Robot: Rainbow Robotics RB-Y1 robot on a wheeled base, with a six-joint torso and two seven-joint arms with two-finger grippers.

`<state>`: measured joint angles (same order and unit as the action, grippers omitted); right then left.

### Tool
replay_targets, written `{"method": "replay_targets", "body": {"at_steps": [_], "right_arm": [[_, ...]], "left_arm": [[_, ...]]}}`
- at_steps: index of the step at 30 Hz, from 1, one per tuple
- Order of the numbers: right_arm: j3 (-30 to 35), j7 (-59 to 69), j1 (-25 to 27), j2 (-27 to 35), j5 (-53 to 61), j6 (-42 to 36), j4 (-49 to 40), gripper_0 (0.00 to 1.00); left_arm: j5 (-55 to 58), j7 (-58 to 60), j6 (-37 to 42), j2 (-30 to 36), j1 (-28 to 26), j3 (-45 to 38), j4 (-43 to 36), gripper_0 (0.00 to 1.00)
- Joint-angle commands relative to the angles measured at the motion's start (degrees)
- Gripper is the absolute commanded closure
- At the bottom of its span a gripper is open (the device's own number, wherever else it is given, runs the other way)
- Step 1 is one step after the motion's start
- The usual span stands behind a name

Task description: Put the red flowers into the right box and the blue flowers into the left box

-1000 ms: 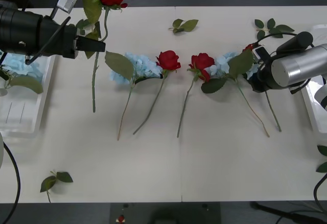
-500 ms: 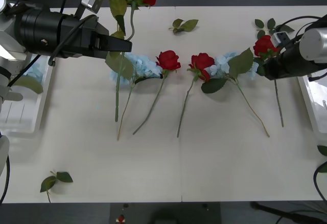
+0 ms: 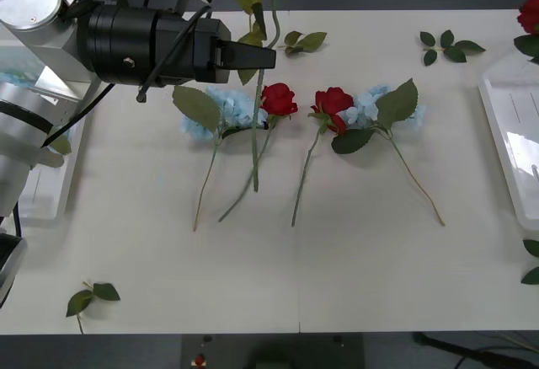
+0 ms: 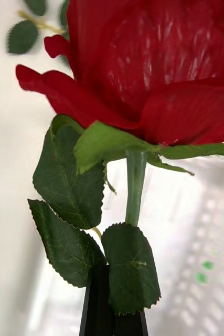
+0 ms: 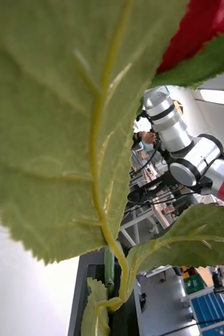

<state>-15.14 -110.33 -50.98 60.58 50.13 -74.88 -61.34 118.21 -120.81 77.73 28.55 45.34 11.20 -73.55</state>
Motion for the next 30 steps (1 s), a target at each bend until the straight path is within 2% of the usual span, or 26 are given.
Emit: {"method": "replay_targets", "body": {"at_steps": [1, 6, 14, 24, 30], "right_arm": [[0.11, -5.77, -0.97, 4.81, -1.97, 2.72, 0.16, 1.00], [-0.16, -10.78, 0.09, 5.52, -6.54, 11.33, 5.96, 1.00], [-1.39, -11.05, 3.78, 3.85, -11.81, 24.17, 13.08, 1.00], [-2.88, -8.94, 9.67, 1.39, -13.04, 29.88, 13.44, 1.00], [-2.88, -7.97, 10.02, -1.25, -15.50, 32.78, 16.25, 1.00]], "left_arm": [[0.62, -0.13, -2.14, -1.92, 1.86, -0.13, -1.51, 1.00], [0.79, -0.22, -5.48, -2.62, 4.14, 1.63, -1.51, 1.00], [1.32, -0.39, -8.12, -3.85, 5.20, 2.51, -1.51, 1.00], [2.64, -1.98, -8.12, -2.97, 4.76, 2.42, -1.51, 1.00], [2.64, -1.98, -8.12, -2.97, 4.76, 2.42, -1.51, 1.00]]}}
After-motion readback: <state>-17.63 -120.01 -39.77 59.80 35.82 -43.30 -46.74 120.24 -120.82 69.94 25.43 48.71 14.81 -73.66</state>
